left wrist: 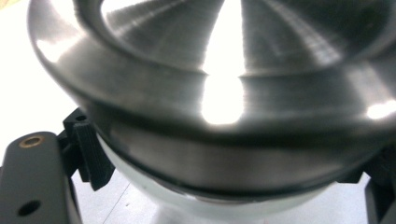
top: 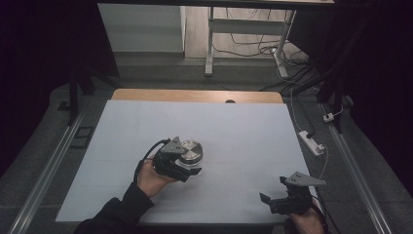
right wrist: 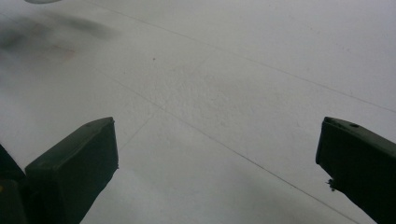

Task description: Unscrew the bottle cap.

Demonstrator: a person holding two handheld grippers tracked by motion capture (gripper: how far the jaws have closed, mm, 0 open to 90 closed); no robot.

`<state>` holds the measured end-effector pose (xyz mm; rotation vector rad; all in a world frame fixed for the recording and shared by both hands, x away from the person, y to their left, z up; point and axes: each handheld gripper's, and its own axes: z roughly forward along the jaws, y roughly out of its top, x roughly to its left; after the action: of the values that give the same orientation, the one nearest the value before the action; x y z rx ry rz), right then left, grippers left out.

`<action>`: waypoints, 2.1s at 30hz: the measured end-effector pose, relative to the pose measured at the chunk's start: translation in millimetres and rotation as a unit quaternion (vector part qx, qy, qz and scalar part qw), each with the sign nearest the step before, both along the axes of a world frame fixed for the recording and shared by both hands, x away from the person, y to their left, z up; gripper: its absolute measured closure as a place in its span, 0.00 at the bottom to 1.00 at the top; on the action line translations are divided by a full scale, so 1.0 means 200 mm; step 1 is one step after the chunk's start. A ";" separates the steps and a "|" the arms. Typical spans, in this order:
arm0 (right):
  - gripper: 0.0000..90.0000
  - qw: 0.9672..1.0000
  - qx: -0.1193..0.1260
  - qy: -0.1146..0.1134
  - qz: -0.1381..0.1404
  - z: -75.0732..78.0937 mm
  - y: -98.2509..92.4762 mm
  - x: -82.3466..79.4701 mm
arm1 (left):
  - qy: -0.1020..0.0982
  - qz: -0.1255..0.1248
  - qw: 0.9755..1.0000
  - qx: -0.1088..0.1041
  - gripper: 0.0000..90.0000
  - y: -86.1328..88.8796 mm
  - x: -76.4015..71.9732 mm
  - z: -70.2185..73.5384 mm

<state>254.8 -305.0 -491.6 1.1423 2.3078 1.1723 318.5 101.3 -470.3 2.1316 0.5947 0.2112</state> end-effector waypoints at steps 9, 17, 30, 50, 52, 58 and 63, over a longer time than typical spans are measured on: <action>0.00 1.000 0.004 -0.016 0.007 0.02 0.02 -0.01 | 0.004 -0.001 1.000 -0.006 0.17 0.00 0.00 -0.01; 0.00 1.000 0.009 -0.025 0.014 0.03 0.03 -0.01 | 0.003 -0.001 1.000 -0.004 0.17 -0.01 -0.01 -0.01; 0.00 0.998 0.013 -0.036 0.045 0.08 0.09 0.00 | -0.001 -0.003 1.000 -0.007 0.17 -0.01 -0.01 -0.01; 0.00 0.990 0.031 -0.040 0.135 0.18 0.31 0.04 | -0.004 -0.003 1.000 -0.006 0.17 -0.02 -0.01 -0.01; 0.00 0.989 0.026 -0.041 0.140 0.19 0.34 0.05 | -0.004 -0.003 1.000 -0.005 0.17 -0.02 -0.01 -0.01; 0.00 0.987 0.037 -0.029 0.151 0.21 0.41 0.09 | -0.005 -0.003 1.000 -0.004 0.17 -0.02 -0.01 -0.01; 0.00 0.987 0.035 -0.030 0.154 0.23 0.47 0.12 | -0.005 -0.003 1.000 -0.004 0.17 -0.02 -0.01 -0.01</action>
<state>278.4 -211.6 -444.9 0.7768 2.4757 1.3835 315.8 96.7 -473.1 2.1242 0.5813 0.2162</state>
